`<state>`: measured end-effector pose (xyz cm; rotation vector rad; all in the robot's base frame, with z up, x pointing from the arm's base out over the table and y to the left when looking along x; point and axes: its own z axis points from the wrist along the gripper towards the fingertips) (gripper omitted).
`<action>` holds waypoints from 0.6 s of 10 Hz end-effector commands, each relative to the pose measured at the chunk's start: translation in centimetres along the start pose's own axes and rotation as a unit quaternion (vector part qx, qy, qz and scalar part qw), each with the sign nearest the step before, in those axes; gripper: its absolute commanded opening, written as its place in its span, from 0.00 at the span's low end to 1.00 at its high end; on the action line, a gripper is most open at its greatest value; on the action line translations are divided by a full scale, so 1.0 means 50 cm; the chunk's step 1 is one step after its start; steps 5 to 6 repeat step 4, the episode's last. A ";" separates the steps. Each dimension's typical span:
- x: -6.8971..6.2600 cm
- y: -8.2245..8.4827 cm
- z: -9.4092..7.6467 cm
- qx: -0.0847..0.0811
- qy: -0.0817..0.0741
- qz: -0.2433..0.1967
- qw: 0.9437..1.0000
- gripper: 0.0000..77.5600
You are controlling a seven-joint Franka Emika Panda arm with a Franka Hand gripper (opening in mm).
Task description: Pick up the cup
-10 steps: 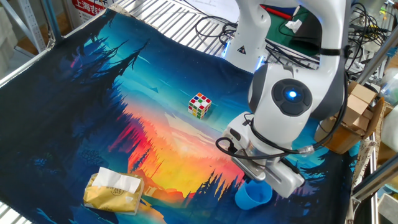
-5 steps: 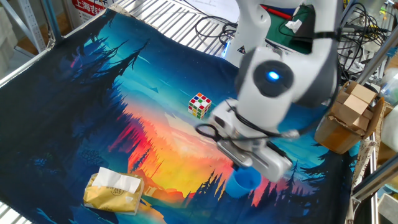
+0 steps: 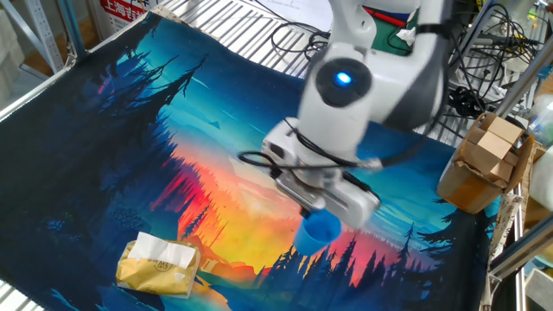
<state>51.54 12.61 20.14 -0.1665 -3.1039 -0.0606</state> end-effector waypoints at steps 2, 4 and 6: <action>0.005 -0.081 -0.023 -0.003 -0.002 -0.065 0.998 0.01; 0.020 -0.091 -0.018 -0.003 -0.005 -0.071 0.997 0.01; 0.020 -0.091 -0.018 -0.003 -0.005 -0.071 0.997 0.01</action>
